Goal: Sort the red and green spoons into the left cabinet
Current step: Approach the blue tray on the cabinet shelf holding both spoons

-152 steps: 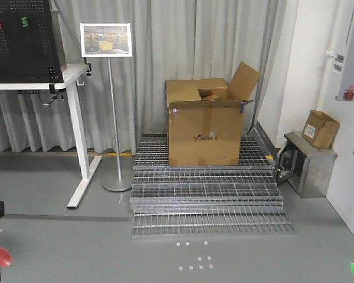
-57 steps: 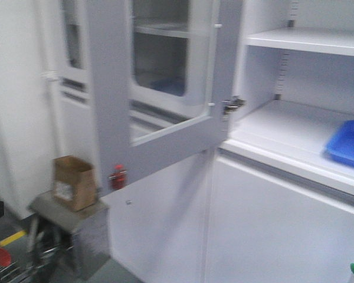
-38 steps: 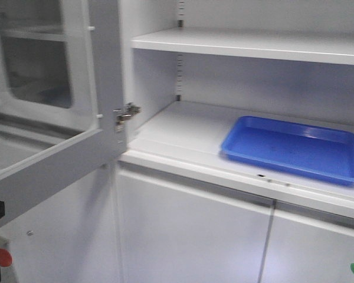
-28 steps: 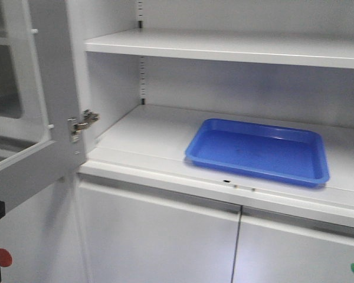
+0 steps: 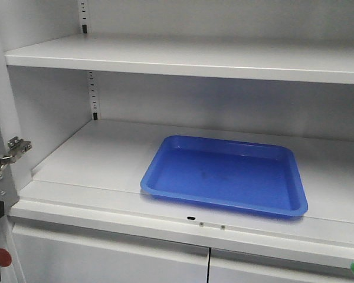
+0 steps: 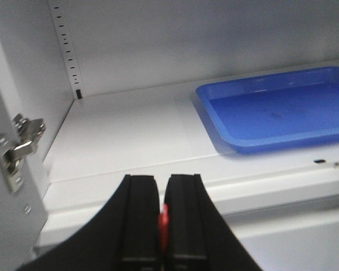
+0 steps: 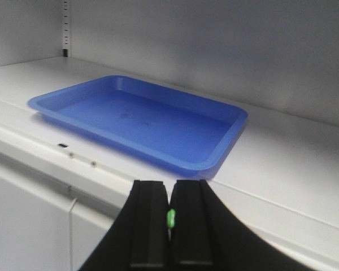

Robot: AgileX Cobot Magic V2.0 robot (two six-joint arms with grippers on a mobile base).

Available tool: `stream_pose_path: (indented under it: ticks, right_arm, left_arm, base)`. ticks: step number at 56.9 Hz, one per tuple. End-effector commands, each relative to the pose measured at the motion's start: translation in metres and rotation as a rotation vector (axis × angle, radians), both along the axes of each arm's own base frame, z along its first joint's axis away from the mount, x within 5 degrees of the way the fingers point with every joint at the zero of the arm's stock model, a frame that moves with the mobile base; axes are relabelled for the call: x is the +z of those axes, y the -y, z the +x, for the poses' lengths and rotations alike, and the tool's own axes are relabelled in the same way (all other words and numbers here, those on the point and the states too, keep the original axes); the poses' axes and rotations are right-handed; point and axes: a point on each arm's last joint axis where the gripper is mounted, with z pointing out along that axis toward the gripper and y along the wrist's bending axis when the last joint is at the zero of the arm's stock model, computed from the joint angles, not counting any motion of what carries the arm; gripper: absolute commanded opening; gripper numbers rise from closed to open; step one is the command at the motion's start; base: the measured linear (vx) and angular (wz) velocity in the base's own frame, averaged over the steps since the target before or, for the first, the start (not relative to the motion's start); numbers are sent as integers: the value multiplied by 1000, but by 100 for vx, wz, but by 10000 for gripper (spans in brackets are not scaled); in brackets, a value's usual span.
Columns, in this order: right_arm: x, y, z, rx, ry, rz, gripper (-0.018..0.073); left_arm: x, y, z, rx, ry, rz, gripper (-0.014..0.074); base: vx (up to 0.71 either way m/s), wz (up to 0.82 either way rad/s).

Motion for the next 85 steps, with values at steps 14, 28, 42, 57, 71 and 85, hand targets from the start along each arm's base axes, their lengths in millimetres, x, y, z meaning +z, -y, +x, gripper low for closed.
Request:
stream_pose_path:
  ticks: [14,28,42,57,71,85]
  right_arm:
    - [17,2,1,-25,102,24,-3]
    - [17,2,1,-25,102,24,-3]
    - [17,2,1,-25,102,24,-3]
    - [17,2,1,-25,102,24,-3]
    - [17,2,1,-25,102,24,-3]
    - [17,2,1,-25,102,24,-3]
  left_arm:
    - [15,4,-2,-45,70,-41,-5]
    - [15,4,-2,-45,70,-41,-5]
    - [15,4,-2,-45,70,-41,-5]
    - [15,4,-2,-45,70,-41,-5]
    - [15,4,-2,-45,70,-41,-5]
    - [15,4,-2,-45,70,-41,-5]
  base:
    - [25,-19]
    - [23,-22]
    - [19,-18]
    - [10,-8]
    - [3,-4]
    - [0,0]
